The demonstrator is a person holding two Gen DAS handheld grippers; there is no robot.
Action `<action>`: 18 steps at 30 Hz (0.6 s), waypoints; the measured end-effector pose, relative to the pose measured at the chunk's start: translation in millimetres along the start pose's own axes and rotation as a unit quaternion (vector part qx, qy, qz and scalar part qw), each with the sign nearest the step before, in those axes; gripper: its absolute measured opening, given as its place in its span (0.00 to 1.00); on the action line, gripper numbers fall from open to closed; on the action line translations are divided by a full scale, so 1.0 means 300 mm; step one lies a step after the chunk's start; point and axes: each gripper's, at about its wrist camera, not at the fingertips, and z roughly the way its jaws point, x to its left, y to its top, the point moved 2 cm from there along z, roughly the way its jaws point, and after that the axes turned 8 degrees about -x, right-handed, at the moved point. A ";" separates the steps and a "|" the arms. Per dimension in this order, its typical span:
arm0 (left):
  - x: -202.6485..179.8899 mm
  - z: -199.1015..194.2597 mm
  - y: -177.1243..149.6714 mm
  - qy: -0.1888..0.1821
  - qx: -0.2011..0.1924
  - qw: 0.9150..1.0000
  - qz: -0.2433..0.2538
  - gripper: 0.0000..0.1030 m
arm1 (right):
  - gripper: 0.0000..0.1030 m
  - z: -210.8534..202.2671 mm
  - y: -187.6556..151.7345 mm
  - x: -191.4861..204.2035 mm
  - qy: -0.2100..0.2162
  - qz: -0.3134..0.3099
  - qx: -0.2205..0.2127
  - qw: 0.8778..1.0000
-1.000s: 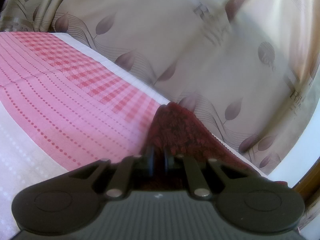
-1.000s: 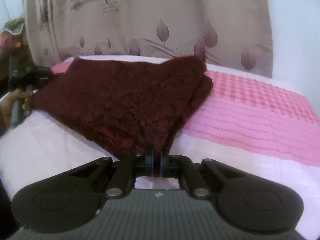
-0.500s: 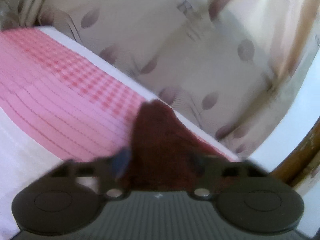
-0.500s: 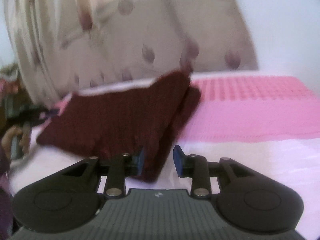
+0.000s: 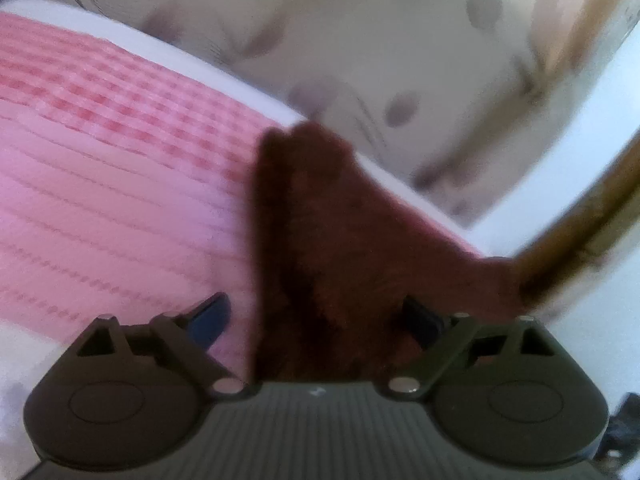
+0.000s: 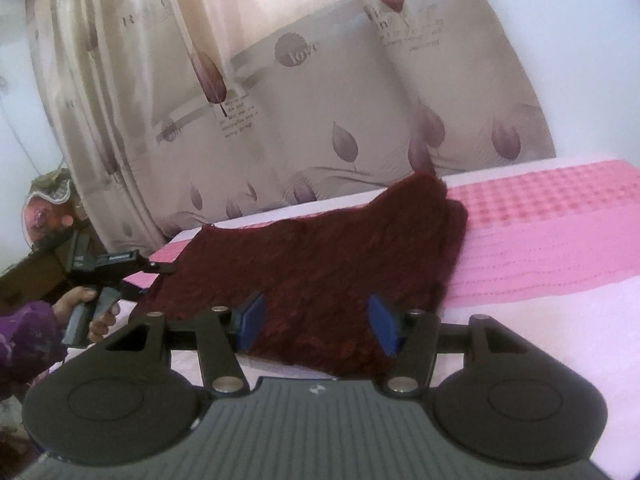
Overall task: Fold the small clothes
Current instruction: 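Open the left gripper and regrasp the sweater edge, then lift the sweater with the left gripper while the right gripper grasps its other end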
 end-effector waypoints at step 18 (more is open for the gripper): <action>-0.372 0.017 0.051 0.036 -0.076 0.996 0.031 0.27 | 0.71 0.027 0.109 0.067 0.056 0.050 -0.051 0.996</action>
